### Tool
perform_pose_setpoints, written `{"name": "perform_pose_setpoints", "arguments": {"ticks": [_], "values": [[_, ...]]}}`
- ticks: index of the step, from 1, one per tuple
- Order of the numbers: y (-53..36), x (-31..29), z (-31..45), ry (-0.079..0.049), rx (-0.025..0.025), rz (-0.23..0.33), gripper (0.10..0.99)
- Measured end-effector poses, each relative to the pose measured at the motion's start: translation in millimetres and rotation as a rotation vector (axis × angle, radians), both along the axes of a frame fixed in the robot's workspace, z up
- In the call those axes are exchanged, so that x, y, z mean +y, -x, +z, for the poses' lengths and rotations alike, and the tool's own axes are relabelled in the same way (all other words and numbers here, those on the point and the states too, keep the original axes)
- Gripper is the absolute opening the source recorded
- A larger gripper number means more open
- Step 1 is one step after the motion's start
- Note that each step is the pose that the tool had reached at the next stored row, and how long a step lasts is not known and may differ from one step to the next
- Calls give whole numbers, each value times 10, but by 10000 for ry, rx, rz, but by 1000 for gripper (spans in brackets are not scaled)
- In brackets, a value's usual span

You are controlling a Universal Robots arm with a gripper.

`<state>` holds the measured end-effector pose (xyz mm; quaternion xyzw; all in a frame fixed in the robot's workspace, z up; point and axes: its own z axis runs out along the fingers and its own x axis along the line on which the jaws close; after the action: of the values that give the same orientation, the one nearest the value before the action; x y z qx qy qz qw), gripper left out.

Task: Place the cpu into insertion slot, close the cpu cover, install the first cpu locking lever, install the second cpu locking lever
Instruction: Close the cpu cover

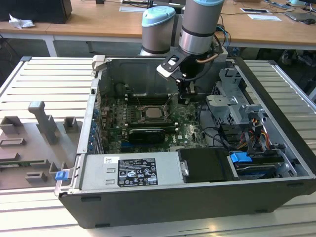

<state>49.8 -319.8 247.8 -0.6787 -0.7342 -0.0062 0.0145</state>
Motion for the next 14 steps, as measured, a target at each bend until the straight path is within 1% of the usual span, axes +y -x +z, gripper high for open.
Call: {"name": "perform_pose_setpoints", "arguments": {"ticks": [1, 5, 8, 9, 11, 14], "values": [[6, 0, 0, 0, 0, 1, 106], [87, 0, 0, 0, 0, 1, 106], [128, 0, 0, -1, 0, 1, 106], [152, 0, 0, -1, 0, 1, 106], [235, 0, 0, 0, 0, 2, 106], [328, 0, 0, -1, -1, 2, 106]]}}
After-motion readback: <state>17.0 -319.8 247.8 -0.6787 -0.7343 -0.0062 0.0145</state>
